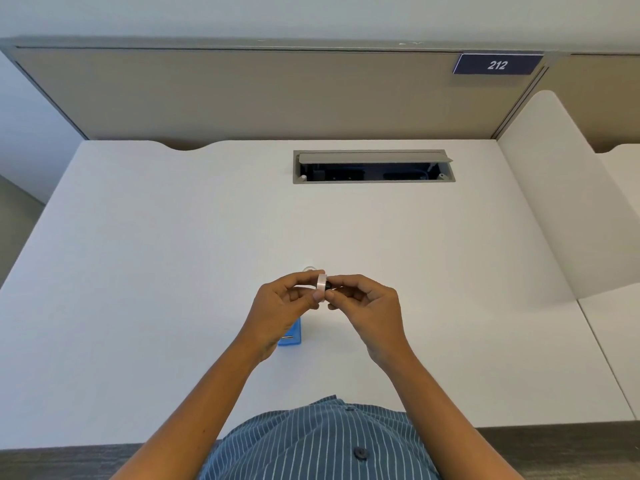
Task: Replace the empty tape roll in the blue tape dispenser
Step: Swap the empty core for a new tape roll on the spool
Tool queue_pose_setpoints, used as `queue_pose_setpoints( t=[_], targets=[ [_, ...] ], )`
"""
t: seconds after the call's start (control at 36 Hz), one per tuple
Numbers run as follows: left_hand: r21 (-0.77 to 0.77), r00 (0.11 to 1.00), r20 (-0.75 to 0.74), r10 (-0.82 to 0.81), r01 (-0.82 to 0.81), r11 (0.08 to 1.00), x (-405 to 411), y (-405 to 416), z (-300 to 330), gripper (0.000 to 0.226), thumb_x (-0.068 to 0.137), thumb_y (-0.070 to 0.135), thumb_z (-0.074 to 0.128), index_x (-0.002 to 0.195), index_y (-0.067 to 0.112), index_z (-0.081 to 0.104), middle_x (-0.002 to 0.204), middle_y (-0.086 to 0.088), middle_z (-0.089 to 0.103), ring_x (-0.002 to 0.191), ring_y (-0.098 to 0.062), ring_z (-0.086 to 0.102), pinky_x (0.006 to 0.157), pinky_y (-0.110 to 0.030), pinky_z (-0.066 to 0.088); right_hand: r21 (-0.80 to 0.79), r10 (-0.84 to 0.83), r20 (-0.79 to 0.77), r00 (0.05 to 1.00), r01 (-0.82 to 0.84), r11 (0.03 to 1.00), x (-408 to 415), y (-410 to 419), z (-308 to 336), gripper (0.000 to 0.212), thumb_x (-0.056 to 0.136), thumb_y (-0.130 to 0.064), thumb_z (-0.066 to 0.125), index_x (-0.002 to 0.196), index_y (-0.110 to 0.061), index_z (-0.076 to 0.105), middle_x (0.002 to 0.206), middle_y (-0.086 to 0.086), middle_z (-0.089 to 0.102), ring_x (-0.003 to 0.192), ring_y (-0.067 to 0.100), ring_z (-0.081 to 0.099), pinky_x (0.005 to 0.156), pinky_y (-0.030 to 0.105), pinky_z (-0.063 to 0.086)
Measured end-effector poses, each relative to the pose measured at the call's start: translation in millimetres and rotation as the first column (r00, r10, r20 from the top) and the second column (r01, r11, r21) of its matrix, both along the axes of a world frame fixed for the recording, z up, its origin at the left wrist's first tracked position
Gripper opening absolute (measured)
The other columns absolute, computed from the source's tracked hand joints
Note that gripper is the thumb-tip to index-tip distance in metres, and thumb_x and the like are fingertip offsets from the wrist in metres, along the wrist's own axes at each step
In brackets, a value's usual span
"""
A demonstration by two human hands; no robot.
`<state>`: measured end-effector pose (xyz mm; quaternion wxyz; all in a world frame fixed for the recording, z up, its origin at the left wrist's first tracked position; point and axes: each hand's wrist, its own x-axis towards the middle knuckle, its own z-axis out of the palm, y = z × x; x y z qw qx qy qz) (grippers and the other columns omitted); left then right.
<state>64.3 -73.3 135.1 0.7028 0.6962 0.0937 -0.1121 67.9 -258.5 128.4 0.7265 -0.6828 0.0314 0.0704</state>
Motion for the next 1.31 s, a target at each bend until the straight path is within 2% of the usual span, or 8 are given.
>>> queue_pose_setpoints(
  t=[0.14,0.25,0.36,0.56,0.78,0.92,1.31],
  targets=[
    [-0.040,1.000,0.001,-0.011,0.011,0.999,-1,2,0,0.037,0.092,0.012,0.080,0.127,0.020,0.078,0.109,-0.002,0.085,0.097,-0.019,0.081,0.084,-0.019,0.062,-0.003,0.034,0.010,0.999,-0.034,0.999,2,-4,0,0.025,0.090,-0.003,0.086,0.113,-0.015,0.086,0.104,0.003,0.085,0.085,0.024,0.082,0.082,0.026,0.064],
    [-0.057,0.999,0.015,-0.049,0.050,0.997,-2,6,-1,0.042,0.091,0.009,0.082,0.131,0.018,0.077,0.107,-0.005,0.085,0.101,-0.021,0.081,0.089,-0.017,0.060,0.016,0.061,0.006,0.998,-0.062,0.998,3,-7,0,0.027,0.092,0.003,0.081,0.116,-0.009,0.084,0.107,0.008,0.084,0.089,0.026,0.082,0.087,0.029,0.064],
    [-0.068,0.997,0.030,-0.069,0.071,0.995,-3,8,1,0.049,0.082,0.023,0.087,0.130,0.022,0.078,0.107,-0.006,0.085,0.102,-0.022,0.081,0.090,-0.018,0.060,0.030,0.088,0.015,0.996,-0.088,0.996,4,-8,-2,0.028,0.093,0.007,0.079,0.117,-0.006,0.083,0.108,0.012,0.083,0.093,0.030,0.082,0.091,0.033,0.064],
    [-0.050,0.996,0.049,-0.074,0.076,0.996,-4,8,4,0.042,0.079,0.027,0.088,0.121,0.028,0.082,0.104,-0.002,0.085,0.097,-0.018,0.082,0.088,-0.015,0.058,0.032,0.099,0.018,0.995,-0.099,0.995,6,-9,-3,0.029,0.091,0.008,0.080,0.115,-0.007,0.084,0.105,0.010,0.082,0.087,0.028,0.081,0.087,0.030,0.063],
    [-0.012,0.996,0.063,-0.061,0.062,0.998,-4,7,2,0.038,0.079,0.031,0.088,0.115,0.038,0.083,0.103,0.002,0.085,0.095,-0.016,0.081,0.089,-0.017,0.060,0.050,0.107,-0.002,0.994,-0.107,0.993,7,-10,-2,0.027,0.090,0.007,0.082,0.114,-0.004,0.084,0.104,0.014,0.081,0.086,0.028,0.080,0.086,0.031,0.063],
    [-0.007,0.997,0.062,-0.050,0.051,0.999,-3,4,-1,0.036,0.085,0.012,0.087,0.116,0.030,0.084,0.102,0.000,0.085,0.093,-0.017,0.082,0.086,-0.016,0.059,0.087,0.098,-0.026,0.995,-0.095,0.992,8,-10,-3,0.025,0.089,0.008,0.082,0.112,0.000,0.084,0.101,0.018,0.081,0.080,0.024,0.079,0.083,0.028,0.062],
    [-0.024,0.999,0.028,-0.021,0.022,0.999,-1,2,-7,0.032,0.089,0.007,0.084,0.120,0.011,0.082,0.103,-0.009,0.083,0.091,-0.027,0.083,0.087,-0.025,0.065,0.111,0.117,-0.055,0.992,-0.111,0.988,9,-11,-4,0.023,0.091,0.003,0.082,0.113,-0.001,0.084,0.104,0.021,0.080,0.082,0.025,0.079,0.083,0.028,0.062]
  ],
)
